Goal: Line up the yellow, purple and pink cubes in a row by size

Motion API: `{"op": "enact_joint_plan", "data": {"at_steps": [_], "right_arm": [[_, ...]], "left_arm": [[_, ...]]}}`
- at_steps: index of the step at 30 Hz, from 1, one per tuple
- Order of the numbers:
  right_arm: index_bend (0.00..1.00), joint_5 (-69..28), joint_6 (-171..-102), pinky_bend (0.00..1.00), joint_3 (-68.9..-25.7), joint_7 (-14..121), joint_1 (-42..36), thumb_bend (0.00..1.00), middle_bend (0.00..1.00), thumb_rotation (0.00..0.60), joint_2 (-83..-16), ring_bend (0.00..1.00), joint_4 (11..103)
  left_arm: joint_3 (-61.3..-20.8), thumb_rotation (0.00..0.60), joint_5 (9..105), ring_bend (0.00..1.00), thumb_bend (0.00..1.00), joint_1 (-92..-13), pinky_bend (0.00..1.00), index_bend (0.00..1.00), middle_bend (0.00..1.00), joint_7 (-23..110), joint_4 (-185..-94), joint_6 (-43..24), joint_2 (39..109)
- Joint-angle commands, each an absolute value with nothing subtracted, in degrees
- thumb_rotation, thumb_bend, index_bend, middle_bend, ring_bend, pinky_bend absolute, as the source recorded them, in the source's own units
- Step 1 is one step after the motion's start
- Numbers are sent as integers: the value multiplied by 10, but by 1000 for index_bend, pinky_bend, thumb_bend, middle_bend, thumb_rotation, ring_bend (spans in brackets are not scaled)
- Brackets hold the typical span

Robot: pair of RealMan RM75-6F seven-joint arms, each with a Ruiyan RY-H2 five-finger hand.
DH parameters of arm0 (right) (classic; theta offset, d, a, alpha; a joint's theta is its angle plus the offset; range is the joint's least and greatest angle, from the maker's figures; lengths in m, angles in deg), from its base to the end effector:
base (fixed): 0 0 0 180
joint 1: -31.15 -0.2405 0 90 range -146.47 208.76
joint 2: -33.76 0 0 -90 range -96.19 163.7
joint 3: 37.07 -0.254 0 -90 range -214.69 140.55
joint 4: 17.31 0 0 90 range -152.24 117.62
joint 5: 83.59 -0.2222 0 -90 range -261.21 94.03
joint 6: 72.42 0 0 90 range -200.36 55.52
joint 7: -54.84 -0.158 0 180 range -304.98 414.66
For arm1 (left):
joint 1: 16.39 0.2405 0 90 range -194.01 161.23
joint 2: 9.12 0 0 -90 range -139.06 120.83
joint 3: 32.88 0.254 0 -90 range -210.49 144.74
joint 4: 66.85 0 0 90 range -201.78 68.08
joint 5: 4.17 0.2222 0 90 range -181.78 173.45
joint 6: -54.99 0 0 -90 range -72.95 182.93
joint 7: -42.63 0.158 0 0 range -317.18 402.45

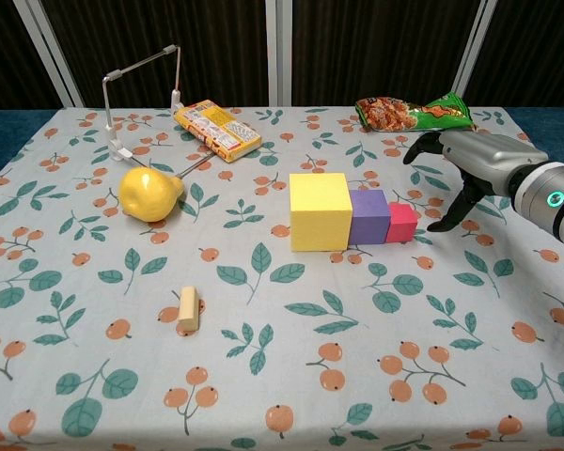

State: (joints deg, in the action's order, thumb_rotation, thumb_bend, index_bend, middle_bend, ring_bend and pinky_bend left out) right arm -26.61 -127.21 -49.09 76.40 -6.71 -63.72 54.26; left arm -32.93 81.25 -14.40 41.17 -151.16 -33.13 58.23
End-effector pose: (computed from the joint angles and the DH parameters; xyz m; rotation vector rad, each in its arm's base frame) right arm -0.2032 -0.3646 -0.0585 1.6771 -1.0680 0.7770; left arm -0.3587 0.1452 0.1443 -1.3209 -0.9269 -0.7692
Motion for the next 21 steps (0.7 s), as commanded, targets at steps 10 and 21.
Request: {"op": "enact_joint_plan", "data": {"at_steps": [10,21], "right_arm": [[198,-277,-1259,0,-509,763,-90,0,44,600,-667,0,508],[198,-276,-1264,0,-511,776,-100,0,44,600,-676,0,507]], "left_arm": [[-330,600,812,222,119,-145,203,307,281,415,-1515,-330,580],[-330,600,812,222,119,-143,203,308,281,415,-1515,-332,580]]}}
